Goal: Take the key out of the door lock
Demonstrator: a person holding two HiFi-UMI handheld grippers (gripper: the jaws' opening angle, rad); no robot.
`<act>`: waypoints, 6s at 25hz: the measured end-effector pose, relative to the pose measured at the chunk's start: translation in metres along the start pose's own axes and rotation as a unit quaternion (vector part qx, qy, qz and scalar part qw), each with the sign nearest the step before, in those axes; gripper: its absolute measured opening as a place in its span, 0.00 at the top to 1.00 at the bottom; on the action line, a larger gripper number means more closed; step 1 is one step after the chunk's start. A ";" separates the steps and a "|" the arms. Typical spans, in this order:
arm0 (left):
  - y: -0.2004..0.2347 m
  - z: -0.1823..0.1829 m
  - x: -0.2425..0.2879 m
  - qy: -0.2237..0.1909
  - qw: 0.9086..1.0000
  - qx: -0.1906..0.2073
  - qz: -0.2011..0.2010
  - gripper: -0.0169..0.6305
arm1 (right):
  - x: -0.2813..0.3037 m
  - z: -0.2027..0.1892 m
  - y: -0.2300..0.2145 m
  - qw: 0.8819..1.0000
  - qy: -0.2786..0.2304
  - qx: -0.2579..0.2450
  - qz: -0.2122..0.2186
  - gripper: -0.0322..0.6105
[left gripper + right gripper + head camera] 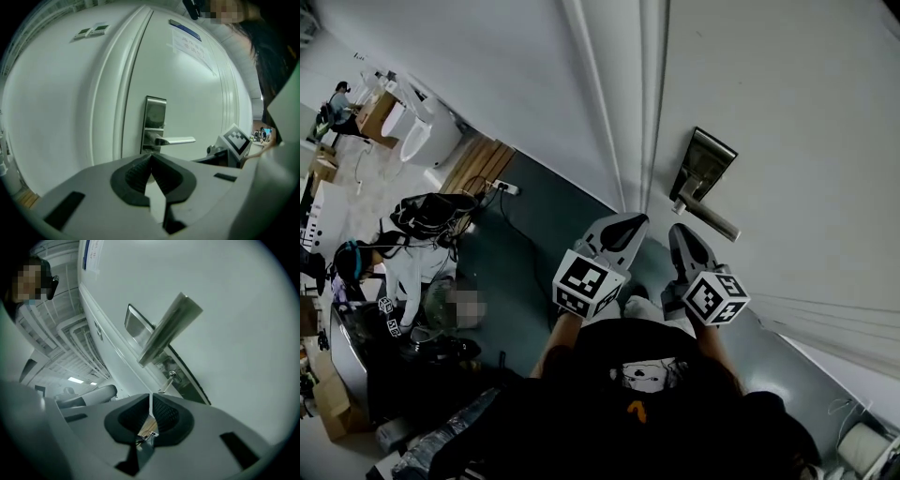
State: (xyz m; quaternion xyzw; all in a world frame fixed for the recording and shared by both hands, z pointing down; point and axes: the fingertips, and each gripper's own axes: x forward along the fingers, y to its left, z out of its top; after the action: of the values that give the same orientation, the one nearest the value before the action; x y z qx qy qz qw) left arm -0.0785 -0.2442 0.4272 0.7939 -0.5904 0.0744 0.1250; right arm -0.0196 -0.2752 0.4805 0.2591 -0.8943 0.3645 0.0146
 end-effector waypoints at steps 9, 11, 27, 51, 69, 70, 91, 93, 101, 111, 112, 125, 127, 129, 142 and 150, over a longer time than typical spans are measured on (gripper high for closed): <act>-0.002 -0.003 0.018 0.011 0.999 0.018 -0.047 0.96 | 0.004 0.002 -0.013 0.998 -0.021 0.056 0.000 0.82; -0.002 -0.004 0.016 0.011 0.998 0.020 -0.060 0.96 | 0.003 0.002 -0.016 0.997 -0.034 0.073 -0.006 0.81; -0.007 -0.012 -0.007 0.009 0.987 0.048 -0.152 0.96 | 0.007 0.003 -0.036 0.961 -0.150 0.227 -0.040 0.78; 0.008 -0.016 -0.037 -0.004 0.979 0.056 -0.196 0.96 | 0.021 0.004 -0.057 0.896 -0.254 0.362 -0.049 0.91; 0.019 -0.007 -0.049 -0.016 0.978 0.065 -0.200 0.96 | 0.016 0.004 -0.056 0.867 -0.288 0.403 -0.050 0.92; 0.020 -0.007 -0.050 -0.016 0.977 0.066 -0.201 0.96 | 0.016 0.004 -0.055 0.867 -0.288 0.404 -0.050 0.92; 0.015 0.000 -0.053 -0.026 0.969 0.079 -0.233 0.96 | 0.009 -0.007 -0.047 0.855 -0.304 0.415 -0.058 0.92; 0.017 -0.001 -0.053 -0.025 0.969 0.078 -0.233 0.96 | 0.008 -0.010 -0.042 0.855 -0.307 0.414 -0.055 0.92; 0.015 -0.011 -0.060 -0.019 0.966 0.077 -0.247 0.96 | -0.001 -0.021 -0.023 0.858 -0.314 0.404 -0.047 0.92; 0.006 -0.033 -0.081 -0.003 0.960 0.069 -0.271 0.96 | -0.024 -0.049 0.008 0.863 -0.314 0.392 -0.055 0.92; 0.004 -0.033 -0.083 -0.004 0.960 0.068 -0.273 0.96 | -0.028 -0.051 0.012 0.864 -0.313 0.390 -0.056 0.92; -0.022 -0.039 -0.104 0.004 0.956 0.074 -0.283 0.96 | -0.064 -0.087 0.047 0.882 -0.288 0.368 -0.064 0.92; -0.020 -0.034 -0.111 0.003 0.957 0.074 -0.279 0.96 | -0.066 -0.091 0.056 0.884 -0.281 0.368 -0.063 0.92; -0.020 -0.030 -0.119 0.000 0.959 0.073 -0.274 0.96 | -0.071 -0.095 0.066 0.887 -0.276 0.365 -0.060 0.92; -0.065 -0.059 -0.185 0.014 0.964 0.074 -0.256 0.96 | -0.132 -0.146 0.114 0.911 -0.244 0.326 -0.061 0.91; -0.076 -0.077 -0.219 0.020 0.967 0.075 -0.242 0.96 | -0.144 -0.171 0.135 0.921 -0.224 0.316 -0.049 0.91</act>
State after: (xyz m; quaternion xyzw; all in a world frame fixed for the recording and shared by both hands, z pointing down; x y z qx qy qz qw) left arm -0.0677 -0.0007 0.4349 0.9186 -0.3707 0.1019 0.0918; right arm 0.0132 -0.0159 0.4877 0.3685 -0.6987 0.5594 -0.2510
